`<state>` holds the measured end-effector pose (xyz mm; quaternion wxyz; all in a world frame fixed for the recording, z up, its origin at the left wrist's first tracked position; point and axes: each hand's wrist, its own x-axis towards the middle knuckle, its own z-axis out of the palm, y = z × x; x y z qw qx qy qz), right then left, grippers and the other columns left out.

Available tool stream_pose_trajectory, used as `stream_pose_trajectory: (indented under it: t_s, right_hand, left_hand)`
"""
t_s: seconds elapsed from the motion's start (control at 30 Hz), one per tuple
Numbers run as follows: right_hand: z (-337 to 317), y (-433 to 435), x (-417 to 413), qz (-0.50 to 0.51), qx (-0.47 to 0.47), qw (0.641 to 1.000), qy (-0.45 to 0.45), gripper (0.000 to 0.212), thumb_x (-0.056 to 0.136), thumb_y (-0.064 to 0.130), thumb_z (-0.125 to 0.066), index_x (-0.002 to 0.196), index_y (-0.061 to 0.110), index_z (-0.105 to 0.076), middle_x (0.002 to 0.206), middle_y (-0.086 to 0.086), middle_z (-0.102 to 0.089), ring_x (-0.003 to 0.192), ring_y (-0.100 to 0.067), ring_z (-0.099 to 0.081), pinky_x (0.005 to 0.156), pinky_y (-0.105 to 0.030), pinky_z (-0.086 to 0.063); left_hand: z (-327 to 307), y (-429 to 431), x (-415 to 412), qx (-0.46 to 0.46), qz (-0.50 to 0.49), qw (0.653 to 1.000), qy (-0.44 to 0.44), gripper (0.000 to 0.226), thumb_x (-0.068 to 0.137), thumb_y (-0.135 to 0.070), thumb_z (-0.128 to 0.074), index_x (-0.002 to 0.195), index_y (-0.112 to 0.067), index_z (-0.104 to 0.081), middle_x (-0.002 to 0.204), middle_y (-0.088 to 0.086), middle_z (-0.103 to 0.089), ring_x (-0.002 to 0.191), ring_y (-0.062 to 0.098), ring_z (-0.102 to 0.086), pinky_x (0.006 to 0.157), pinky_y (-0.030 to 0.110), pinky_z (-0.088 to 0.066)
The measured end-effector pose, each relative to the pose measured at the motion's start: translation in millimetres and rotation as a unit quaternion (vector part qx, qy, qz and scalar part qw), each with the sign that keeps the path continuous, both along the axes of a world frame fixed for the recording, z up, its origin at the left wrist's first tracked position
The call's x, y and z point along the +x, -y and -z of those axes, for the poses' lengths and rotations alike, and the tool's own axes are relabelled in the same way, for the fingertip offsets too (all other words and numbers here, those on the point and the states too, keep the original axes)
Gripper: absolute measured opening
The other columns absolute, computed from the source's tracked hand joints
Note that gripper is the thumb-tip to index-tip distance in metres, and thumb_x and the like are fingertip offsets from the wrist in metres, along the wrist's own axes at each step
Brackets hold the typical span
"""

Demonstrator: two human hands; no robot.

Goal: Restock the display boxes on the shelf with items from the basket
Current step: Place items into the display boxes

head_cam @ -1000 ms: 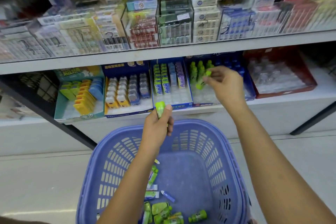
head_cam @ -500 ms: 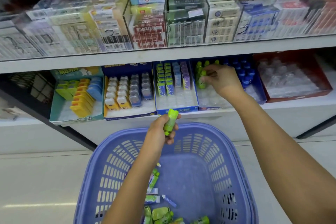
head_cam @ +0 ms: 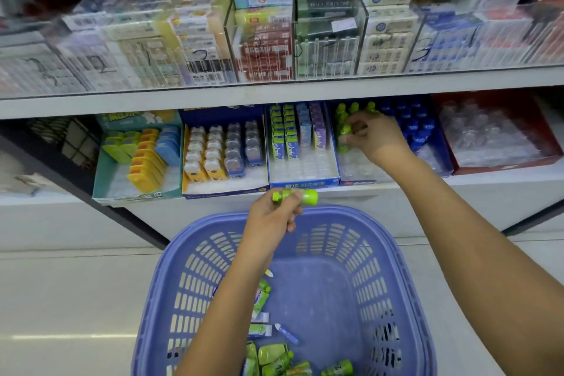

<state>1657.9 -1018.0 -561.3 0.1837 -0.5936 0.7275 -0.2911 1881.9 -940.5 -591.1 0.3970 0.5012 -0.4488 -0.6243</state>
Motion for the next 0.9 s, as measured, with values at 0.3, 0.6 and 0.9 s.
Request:
stream_pose_trajectory:
  t_s: [0.3,0.6,0.9]
  right_hand:
    - [-53,-60,54,-0.136,-0.036,0.961,0.238,0.007,0.083,0.019,-0.070,0.090,0.019,-0.072,0.079,-0.001,-0.070,0.066,-0.005,-0.062,0.066,-0.017,-0.053]
    - [-61,-86,86,-0.272,0.013,0.957,0.104,0.027,0.077,0.022,-0.076,0.104,0.026,-0.072,0.102,0.010,-0.062,0.089,-0.003,-0.059,0.078,-0.026,-0.052]
    - [-63,-91,100,-0.222,-0.019,0.967,0.123,0.012,0.082,0.013,-0.070,0.091,0.020,-0.067,0.085,0.007,-0.067,0.078,-0.005,-0.061,0.069,-0.017,-0.050]
  left_hand:
    - [-22,-6,17,-0.096,0.032,0.995,-0.011,0.017,0.086,-0.012,-0.067,0.103,-0.015,-0.066,0.096,0.000,-0.073,0.093,0.012,-0.068,0.082,0.026,-0.055]
    - [-33,-14,21,-0.185,0.127,0.971,0.088,0.023,0.090,-0.018,-0.062,0.109,-0.031,-0.062,0.099,-0.011,-0.071,0.097,0.005,-0.064,0.086,0.021,-0.052]
    - [-31,-21,16,-0.087,0.100,0.989,-0.073,0.014,0.092,-0.015,-0.058,0.100,-0.022,-0.067,0.085,-0.015,-0.068,0.075,0.000,-0.055,0.070,0.015,-0.044]
